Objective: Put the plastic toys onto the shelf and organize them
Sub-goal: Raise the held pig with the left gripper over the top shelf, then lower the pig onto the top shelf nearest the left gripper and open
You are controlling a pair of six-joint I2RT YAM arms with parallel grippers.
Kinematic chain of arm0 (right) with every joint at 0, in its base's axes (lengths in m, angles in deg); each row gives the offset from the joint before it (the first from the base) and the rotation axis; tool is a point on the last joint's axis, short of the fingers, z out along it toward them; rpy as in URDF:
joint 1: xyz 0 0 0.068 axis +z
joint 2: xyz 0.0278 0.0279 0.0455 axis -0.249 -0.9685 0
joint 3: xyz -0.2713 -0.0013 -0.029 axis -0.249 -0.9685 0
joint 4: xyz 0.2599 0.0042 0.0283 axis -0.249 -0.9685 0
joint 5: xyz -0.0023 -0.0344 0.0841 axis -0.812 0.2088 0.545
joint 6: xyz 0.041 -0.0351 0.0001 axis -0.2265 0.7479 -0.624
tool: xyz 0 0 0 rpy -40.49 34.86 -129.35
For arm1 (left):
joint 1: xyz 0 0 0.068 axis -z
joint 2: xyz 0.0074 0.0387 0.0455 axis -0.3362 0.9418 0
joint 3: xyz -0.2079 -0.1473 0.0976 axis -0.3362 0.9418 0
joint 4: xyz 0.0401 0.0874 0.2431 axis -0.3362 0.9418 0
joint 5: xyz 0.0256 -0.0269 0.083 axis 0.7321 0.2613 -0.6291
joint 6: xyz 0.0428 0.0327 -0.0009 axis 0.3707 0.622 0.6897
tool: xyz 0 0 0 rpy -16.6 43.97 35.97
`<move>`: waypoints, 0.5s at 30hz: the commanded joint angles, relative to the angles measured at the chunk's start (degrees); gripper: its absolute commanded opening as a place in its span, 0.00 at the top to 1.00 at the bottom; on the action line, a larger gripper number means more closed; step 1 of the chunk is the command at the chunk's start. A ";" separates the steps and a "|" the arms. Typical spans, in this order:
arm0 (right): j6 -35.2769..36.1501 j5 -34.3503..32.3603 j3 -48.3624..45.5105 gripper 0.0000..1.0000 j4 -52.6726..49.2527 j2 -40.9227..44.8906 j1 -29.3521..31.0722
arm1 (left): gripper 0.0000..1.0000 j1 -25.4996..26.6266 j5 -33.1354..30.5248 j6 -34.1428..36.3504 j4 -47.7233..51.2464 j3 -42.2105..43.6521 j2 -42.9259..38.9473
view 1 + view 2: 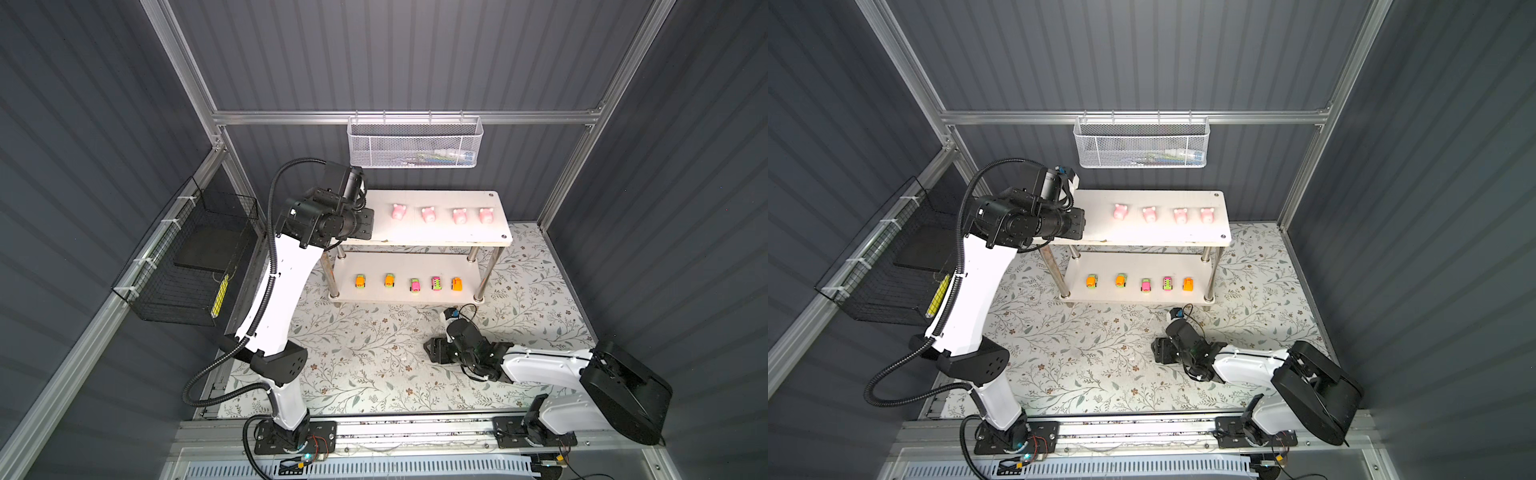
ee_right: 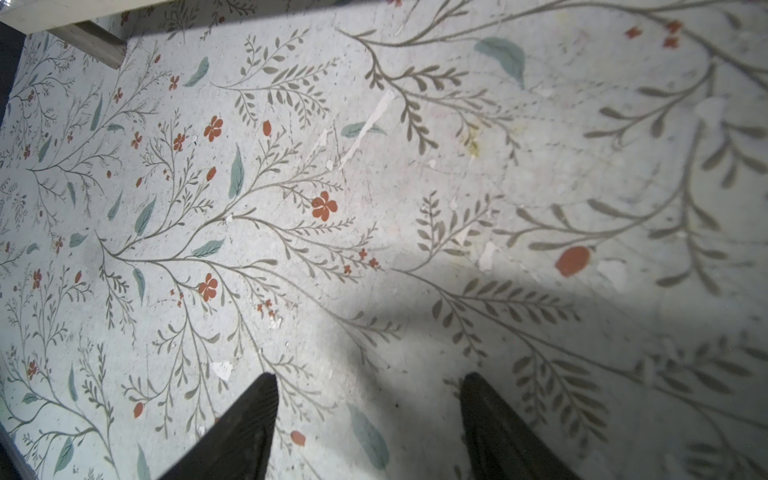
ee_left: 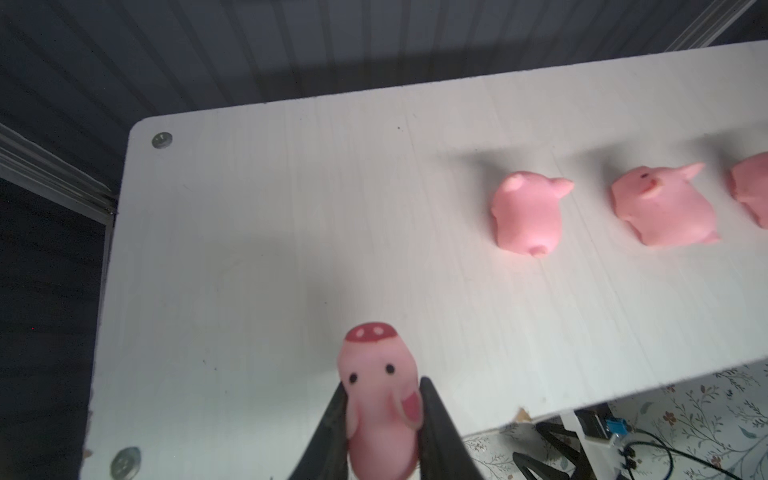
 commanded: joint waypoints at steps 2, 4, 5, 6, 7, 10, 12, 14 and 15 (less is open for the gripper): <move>-0.17 -0.02 0.77 0.29 -0.45 -0.80 -0.18 | 0.73 -2.09 0.84 1.91 -2.56 -1.42 0.47; -0.17 -0.02 0.89 0.28 -0.54 -0.98 -0.18 | 0.73 -2.80 1.81 2.00 -3.06 -1.59 1.01; -0.22 0.01 1.02 0.28 -0.63 -1.12 -0.18 | 0.72 -3.15 2.20 2.00 -3.31 -1.60 1.28; -0.17 0.04 1.05 0.28 -0.62 -1.17 -0.18 | 0.72 -3.33 2.39 2.06 -3.52 -1.64 1.53; -0.22 0.03 1.13 0.29 -0.63 -1.22 -0.18 | 0.72 -3.53 2.53 2.12 -3.71 -1.69 1.82; -0.17 0.06 1.19 0.28 -0.71 -1.33 -0.18 | 0.71 -4.05 2.32 2.30 -3.94 -1.77 2.80; -0.17 -0.02 1.22 0.29 -0.78 -1.33 -0.18 | 0.71 -4.40 2.42 2.35 -4.09 -1.88 3.28; -0.17 -0.02 1.29 0.28 -0.80 -1.41 -0.22 | 0.71 -4.70 2.45 2.39 -4.35 -1.90 3.52; -0.17 -0.02 1.26 0.28 -0.88 -1.45 -0.18 | 0.71 -4.77 2.41 2.44 -4.40 -1.86 3.66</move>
